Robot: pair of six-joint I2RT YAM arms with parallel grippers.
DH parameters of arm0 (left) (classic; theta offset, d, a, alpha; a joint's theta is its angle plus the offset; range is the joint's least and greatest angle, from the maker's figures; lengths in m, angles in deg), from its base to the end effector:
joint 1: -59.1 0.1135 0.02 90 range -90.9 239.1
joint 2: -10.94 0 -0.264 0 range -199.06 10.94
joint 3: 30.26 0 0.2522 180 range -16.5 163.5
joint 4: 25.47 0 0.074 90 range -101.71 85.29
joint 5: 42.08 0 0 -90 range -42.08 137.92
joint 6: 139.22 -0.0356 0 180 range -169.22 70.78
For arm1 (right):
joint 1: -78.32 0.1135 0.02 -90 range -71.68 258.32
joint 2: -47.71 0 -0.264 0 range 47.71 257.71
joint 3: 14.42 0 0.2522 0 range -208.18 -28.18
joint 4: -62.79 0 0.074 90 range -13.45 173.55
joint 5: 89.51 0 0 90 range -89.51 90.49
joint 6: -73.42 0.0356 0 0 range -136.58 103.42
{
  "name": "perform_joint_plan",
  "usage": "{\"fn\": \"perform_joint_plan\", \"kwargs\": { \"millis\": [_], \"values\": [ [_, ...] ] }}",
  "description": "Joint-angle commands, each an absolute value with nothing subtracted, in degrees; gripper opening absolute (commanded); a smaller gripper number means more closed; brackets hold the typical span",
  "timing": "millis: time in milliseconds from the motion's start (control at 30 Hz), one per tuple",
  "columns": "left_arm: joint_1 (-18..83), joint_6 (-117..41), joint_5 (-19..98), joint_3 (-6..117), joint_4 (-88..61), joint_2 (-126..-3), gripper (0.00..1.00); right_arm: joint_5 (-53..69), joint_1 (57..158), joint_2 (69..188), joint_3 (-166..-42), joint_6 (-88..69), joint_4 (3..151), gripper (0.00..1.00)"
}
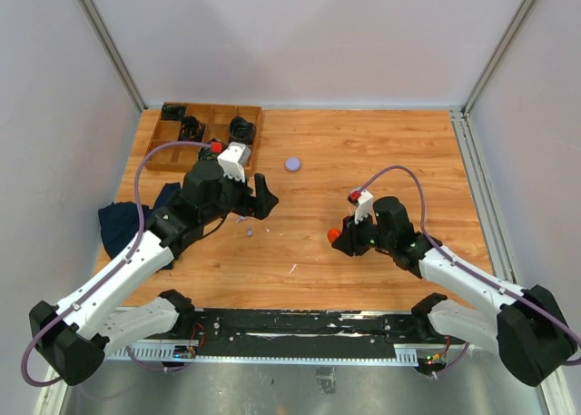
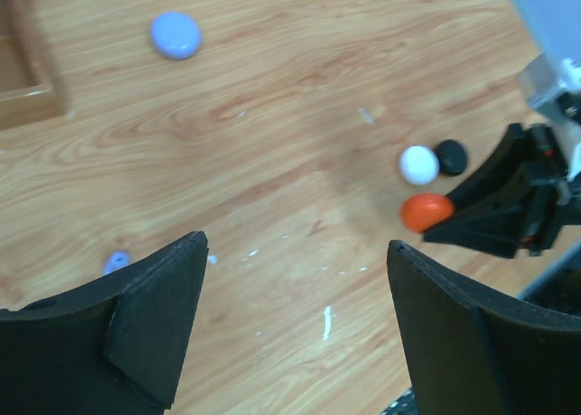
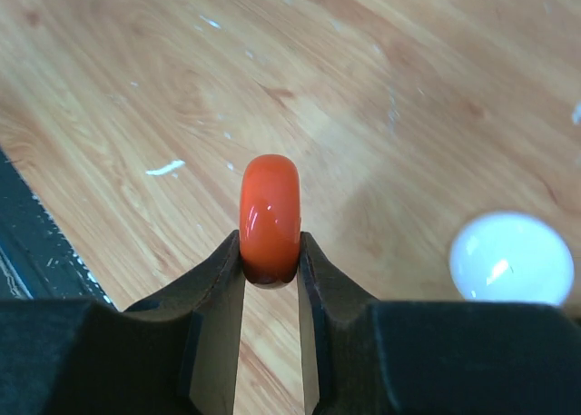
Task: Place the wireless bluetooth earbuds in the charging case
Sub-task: Place the charging case at the center of the board.
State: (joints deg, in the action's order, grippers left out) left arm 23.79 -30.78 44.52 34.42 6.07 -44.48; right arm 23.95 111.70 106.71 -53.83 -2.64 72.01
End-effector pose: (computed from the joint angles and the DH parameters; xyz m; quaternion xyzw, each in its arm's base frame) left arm 0.1787 -0.1291 0.3299 0.1381 0.8186 -0.2737 0.4856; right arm 0.1718 0.1302 0.2038 -0.2443 0.8132 0.3603 0.3862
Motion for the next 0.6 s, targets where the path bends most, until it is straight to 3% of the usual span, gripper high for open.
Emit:
{"fn": "perform_joint_plan", "kwargs": {
  "millis": [0, 333, 567],
  "values": [
    [24.27, -36.88, 53.84, 35.90, 10.15, -44.36, 0.87, 20.77, 107.72, 108.67, -55.30, 1.22, 81.50, 0.11],
    [25.72, -39.89, 62.41, 29.52, 7.92, -43.24, 0.88, 20.18, 103.63, 119.20, -57.20, 2.30, 82.00, 0.20],
    [28.83, -39.37, 67.20, 28.60, 8.72, -41.64, 0.88, 16.62, 102.43, 121.70, -58.96, 3.19, 83.53, 0.42]
  ]
}}
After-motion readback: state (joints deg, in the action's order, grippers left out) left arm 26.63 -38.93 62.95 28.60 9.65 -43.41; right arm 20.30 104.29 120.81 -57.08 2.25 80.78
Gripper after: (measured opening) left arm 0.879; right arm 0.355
